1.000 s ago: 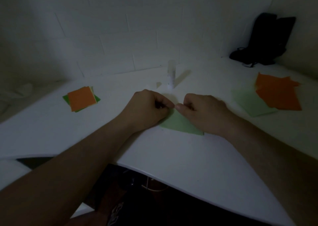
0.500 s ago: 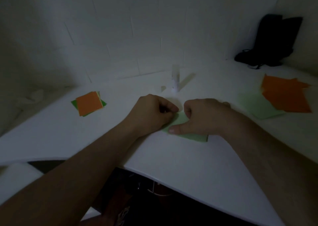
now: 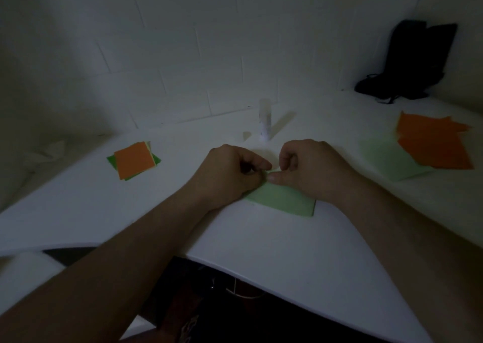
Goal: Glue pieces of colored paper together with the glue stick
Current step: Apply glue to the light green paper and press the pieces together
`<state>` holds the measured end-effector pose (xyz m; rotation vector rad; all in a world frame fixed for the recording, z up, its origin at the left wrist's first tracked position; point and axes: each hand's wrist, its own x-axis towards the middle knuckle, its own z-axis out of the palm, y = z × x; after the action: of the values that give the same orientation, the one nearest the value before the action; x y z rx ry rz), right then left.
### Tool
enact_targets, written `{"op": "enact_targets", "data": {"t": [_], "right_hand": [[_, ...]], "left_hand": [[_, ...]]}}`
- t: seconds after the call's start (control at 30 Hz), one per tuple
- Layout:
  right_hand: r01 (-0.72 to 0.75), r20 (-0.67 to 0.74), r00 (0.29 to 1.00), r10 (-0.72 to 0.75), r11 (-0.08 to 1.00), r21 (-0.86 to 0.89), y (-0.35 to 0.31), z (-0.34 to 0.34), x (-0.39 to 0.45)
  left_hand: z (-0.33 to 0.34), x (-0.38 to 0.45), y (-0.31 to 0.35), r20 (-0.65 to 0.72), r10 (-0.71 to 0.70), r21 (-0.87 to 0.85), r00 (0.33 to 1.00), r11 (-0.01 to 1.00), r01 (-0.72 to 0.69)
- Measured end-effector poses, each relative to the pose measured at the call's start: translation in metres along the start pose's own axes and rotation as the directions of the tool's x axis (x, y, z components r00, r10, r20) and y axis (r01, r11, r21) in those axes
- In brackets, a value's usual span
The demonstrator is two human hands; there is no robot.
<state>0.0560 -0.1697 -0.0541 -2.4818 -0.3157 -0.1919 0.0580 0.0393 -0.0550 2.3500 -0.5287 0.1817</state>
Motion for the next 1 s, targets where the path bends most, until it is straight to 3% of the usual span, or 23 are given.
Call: {"op": "enact_targets", "data": {"t": [0.73,0.87,1.0], "right_hand": [[-0.026,-0.102,0.995,0.013,0.991,-0.129,0.004,0.013,0.009],[-0.012,-0.045,0.999,0.008,0.995,-0.096,0.004,0.012,0.006],[-0.007,-0.049,0.999,0.002,0.996,-0.093,0.006,0.015,0.004]], "left_hand": [[-0.001,0.0,-0.005,-0.007,0.021,-0.03,1.0,0.999,-0.021],[0.002,0.001,-0.007,-0.021,0.018,0.027,1.0,0.999,-0.018],[-0.002,0.003,-0.009,0.054,0.128,0.154,0.99,0.979,-0.135]]}}
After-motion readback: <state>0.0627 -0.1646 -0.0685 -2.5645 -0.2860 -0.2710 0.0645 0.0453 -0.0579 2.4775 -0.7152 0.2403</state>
